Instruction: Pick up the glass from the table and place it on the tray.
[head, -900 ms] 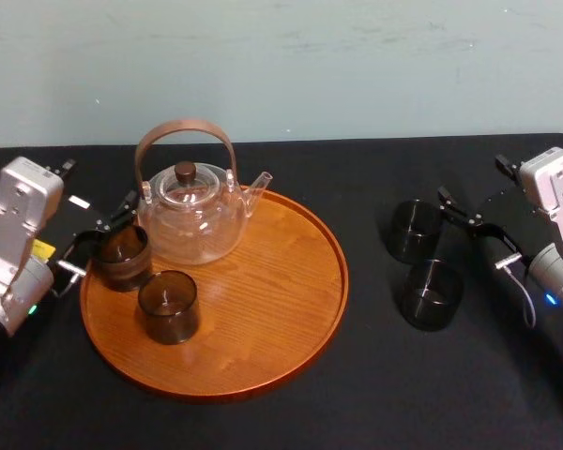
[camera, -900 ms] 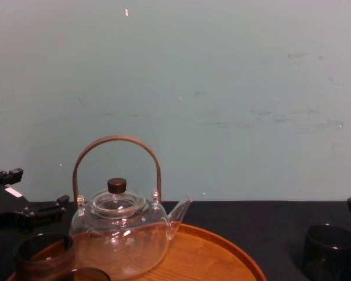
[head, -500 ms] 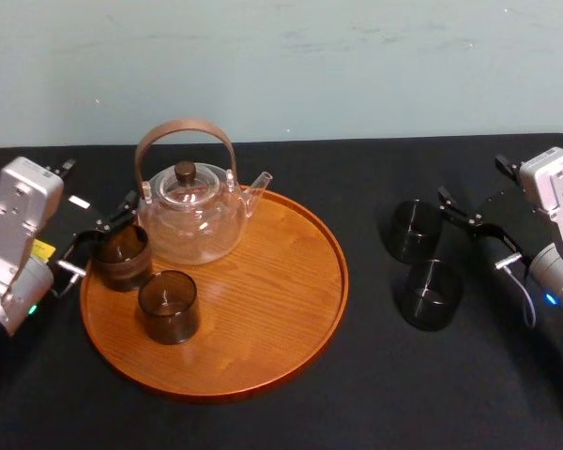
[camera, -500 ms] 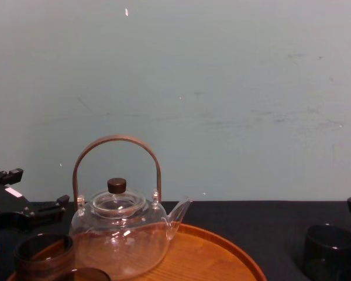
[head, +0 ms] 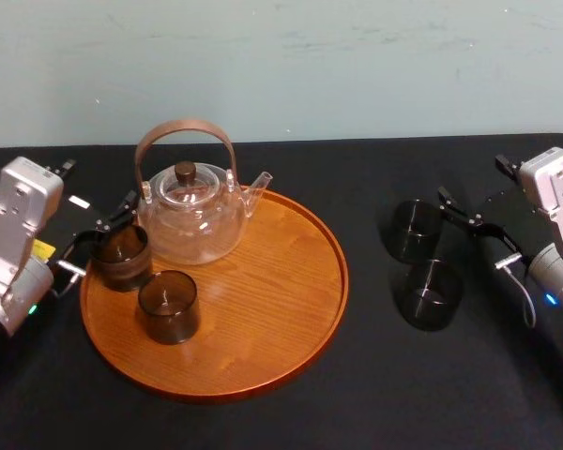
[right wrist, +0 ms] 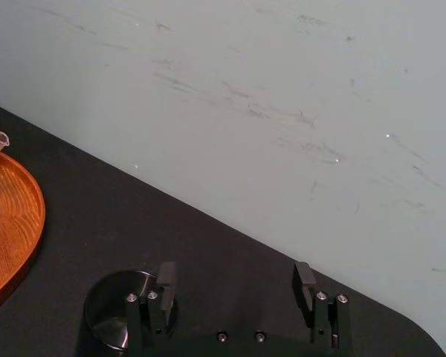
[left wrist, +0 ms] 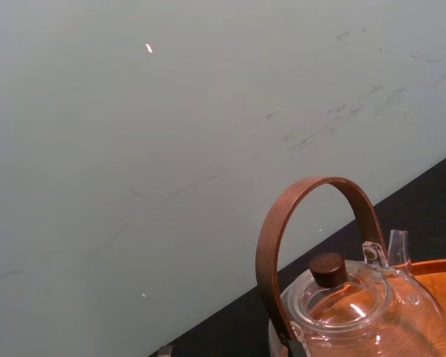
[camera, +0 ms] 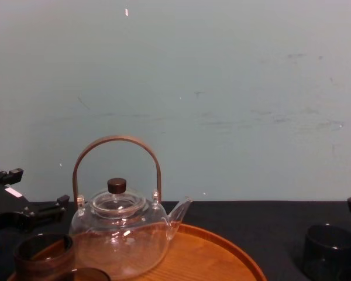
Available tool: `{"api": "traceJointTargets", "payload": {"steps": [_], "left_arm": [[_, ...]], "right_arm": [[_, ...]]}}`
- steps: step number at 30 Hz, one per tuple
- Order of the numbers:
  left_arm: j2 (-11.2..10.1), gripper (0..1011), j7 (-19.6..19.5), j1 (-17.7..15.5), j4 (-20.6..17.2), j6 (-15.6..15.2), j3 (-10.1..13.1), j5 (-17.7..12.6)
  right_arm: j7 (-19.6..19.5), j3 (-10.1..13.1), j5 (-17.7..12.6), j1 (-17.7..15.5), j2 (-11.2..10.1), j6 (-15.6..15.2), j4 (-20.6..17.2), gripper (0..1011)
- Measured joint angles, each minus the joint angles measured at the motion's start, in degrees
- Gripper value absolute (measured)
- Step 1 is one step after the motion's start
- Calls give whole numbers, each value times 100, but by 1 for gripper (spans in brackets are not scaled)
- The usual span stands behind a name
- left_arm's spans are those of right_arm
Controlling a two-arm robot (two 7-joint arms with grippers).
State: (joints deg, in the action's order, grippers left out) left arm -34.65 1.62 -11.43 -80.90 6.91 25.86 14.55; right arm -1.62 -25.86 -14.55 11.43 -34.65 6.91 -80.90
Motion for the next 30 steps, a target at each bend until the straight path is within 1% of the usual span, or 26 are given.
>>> {"api": "traceJointTargets", "payload": {"steps": [30], "left_arm": [[0, 1001, 0, 0, 0, 0, 0, 0]], "right_arm": [[0, 0, 0, 0, 0, 0, 0, 1002]]}}
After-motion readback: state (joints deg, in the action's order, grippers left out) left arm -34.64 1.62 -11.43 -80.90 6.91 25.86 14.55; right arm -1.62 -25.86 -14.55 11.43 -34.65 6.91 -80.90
